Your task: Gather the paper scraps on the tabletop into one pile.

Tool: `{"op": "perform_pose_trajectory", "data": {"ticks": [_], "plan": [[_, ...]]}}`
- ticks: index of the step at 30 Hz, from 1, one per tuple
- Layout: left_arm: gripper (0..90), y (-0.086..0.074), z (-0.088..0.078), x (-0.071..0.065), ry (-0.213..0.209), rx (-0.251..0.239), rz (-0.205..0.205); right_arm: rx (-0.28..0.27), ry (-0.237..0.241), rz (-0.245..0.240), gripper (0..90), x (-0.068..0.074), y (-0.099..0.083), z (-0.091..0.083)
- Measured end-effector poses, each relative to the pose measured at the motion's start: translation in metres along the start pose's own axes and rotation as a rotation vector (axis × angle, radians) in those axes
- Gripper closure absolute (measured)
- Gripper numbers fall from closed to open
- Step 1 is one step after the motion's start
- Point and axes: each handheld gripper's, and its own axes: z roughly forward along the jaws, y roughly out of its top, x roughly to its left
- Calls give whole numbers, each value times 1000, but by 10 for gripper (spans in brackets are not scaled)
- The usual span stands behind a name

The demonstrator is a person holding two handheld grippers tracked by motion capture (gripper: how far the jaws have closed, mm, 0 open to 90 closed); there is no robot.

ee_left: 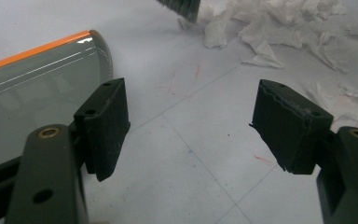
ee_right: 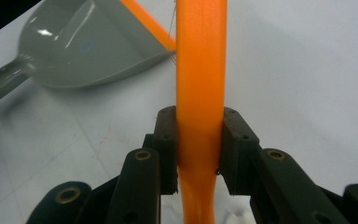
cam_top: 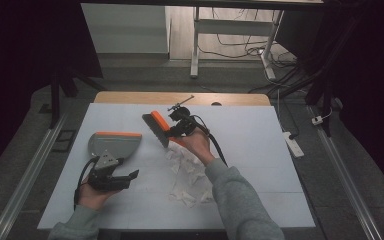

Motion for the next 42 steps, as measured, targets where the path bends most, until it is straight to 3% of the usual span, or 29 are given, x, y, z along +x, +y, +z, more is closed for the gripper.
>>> {"op": "perform_pose_trajectory", "data": {"ticks": [2,5,11,15,19,22,27,30,35,42], "plan": [[276,0,0,0,0,3,3,21,-14,27,707,-6,-3,6],[276,-1,0,1,0,3,2,39,-43,71,708,-16,-7,1],[276,-1,1,0,0,5,4,70,-101,117,708,-32,-31,-26],[276,0,1,-1,0,8,6,69,-122,95,708,-32,-40,-50],[277,0,1,0,2,11,4,-7,-107,38,708,-20,-34,-80],[277,0,1,0,2,9,6,-20,-97,-3,708,-8,-28,-88],[277,0,0,0,4,7,6,5,-31,-36,708,13,-25,-72],[278,0,0,0,5,6,6,19,-30,-93,708,28,-24,-60],[278,0,0,-1,7,8,6,36,36,-77,708,37,-26,-43],[278,0,0,0,5,9,4,81,-17,-98,708,36,-33,-24]]}}
